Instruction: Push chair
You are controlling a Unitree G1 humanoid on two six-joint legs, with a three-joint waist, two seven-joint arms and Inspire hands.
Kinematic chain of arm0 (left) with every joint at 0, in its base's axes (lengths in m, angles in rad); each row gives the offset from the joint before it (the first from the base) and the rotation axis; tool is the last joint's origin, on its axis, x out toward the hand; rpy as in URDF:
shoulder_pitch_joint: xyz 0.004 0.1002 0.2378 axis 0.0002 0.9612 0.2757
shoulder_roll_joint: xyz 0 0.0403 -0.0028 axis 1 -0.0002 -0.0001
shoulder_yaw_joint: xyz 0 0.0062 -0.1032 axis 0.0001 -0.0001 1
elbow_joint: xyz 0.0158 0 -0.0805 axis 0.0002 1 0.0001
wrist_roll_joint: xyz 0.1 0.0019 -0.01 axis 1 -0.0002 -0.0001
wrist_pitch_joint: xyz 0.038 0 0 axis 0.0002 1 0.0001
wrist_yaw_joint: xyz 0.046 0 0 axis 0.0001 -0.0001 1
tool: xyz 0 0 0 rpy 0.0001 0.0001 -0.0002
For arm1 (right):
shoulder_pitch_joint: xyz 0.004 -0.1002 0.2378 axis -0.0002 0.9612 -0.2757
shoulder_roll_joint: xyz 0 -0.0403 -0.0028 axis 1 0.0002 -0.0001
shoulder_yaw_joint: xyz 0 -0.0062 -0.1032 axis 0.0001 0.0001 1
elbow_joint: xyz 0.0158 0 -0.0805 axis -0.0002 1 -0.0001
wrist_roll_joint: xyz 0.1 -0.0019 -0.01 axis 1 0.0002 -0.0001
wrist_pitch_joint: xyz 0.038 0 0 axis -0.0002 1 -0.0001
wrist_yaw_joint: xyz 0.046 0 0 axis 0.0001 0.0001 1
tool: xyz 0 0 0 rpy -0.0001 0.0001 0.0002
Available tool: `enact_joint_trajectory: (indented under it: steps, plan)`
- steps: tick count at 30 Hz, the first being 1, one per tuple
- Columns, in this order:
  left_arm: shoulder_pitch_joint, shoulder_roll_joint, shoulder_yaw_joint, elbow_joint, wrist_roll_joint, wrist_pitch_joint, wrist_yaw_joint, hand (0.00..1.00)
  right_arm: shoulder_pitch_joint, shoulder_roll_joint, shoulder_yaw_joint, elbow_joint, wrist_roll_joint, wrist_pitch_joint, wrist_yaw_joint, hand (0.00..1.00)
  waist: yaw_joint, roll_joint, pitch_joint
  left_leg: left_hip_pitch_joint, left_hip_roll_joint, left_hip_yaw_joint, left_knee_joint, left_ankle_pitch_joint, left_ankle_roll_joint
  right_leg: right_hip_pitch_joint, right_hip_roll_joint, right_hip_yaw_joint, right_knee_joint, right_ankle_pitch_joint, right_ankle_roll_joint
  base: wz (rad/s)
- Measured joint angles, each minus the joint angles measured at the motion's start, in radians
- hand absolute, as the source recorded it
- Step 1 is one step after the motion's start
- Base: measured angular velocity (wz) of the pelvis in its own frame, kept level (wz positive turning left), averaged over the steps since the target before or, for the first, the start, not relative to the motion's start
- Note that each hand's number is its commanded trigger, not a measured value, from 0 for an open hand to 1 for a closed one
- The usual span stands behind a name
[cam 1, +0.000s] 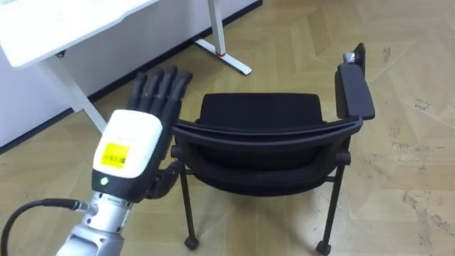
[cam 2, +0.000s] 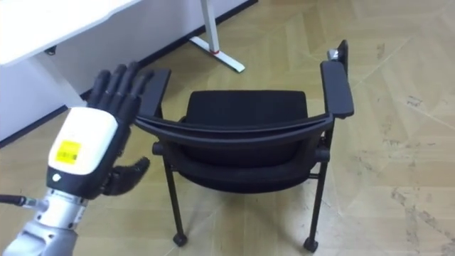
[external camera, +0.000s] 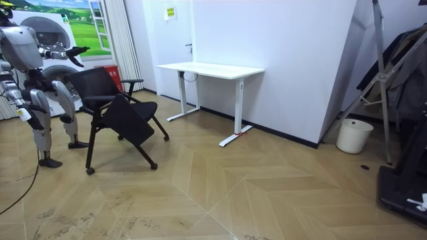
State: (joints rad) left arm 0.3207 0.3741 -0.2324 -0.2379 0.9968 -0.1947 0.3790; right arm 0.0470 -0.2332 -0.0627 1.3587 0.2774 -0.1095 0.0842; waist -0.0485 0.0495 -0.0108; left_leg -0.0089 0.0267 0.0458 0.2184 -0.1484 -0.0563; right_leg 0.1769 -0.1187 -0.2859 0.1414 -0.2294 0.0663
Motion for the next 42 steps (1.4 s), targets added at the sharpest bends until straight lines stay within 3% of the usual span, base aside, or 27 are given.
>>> enact_joint_trajectory:
  steps: [6,9,15,24,26,28,33,42]
  plan:
    - [0.004,0.013,-0.045,0.008,-0.003,0.000,0.000,0.00,-0.007,0.003,0.001,0.001,0.002,0.000,-0.012,0.00,-0.029,-0.001,0.0014,0.001,0.000,0.000,-0.007,0.000,0.000,-0.001,0.000,0.003,-0.002,0.000,0.000,-0.01]
    - [0.006,0.037,-0.069,0.020,-0.003,0.002,-0.001,0.00,-0.007,0.003,0.001,0.001,0.001,0.002,-0.018,0.00,-0.035,-0.004,0.0053,0.002,0.000,0.008,-0.010,0.000,0.000,-0.004,0.000,0.011,-0.004,0.000,0.000,-0.06]
    - [0.012,0.041,-0.079,0.048,-0.004,0.024,-0.021,0.00,-0.006,-0.001,0.002,-0.004,0.007,0.017,-0.029,0.00,-0.035,-0.013,0.0117,0.002,0.004,0.035,-0.015,0.000,0.000,-0.021,-0.001,0.038,-0.003,0.000,0.000,-0.12]
    - [0.010,0.039,-0.086,0.120,-0.003,0.073,-0.070,0.00,0.001,-0.001,0.002,-0.004,0.009,0.037,-0.029,0.00,-0.044,-0.003,0.0064,0.009,0.005,0.050,-0.021,0.000,0.000,-0.026,-0.001,0.058,-0.004,0.002,-0.001,-0.05]
    - [-0.008,0.039,-0.086,0.128,-0.003,0.073,-0.074,0.00,0.000,-0.001,0.001,-0.004,0.007,0.037,-0.032,0.00,-0.046,-0.004,0.0114,0.019,0.006,0.051,-0.021,0.000,0.000,-0.019,-0.001,0.065,-0.005,0.003,-0.001,-0.11]
    - [-0.062,0.039,-0.084,0.166,-0.005,0.072,-0.076,0.00,-0.001,-0.002,0.000,-0.012,-0.013,0.036,-0.043,0.00,-0.055,0.007,0.0105,0.023,0.007,0.054,-0.021,0.000,0.000,-0.018,0.000,0.071,-0.003,0.003,-0.002,-0.06]
    - [-0.126,0.038,-0.085,0.233,-0.011,0.055,-0.073,0.00,-0.001,-0.003,-0.001,-0.045,-0.021,0.033,-0.050,0.00,-0.082,0.019,0.0139,0.033,0.009,0.064,-0.024,0.000,0.000,-0.019,0.000,0.082,0.007,0.004,-0.001,-0.08]
    - [-0.142,0.039,-0.084,0.271,-0.013,0.048,-0.052,0.00,0.009,-0.004,-0.010,-0.050,-0.021,0.032,-0.065,0.00,-0.095,0.018,0.0158,0.039,0.011,0.079,-0.029,0.000,0.000,-0.021,0.000,0.087,0.009,0.005,0.000,-0.02]
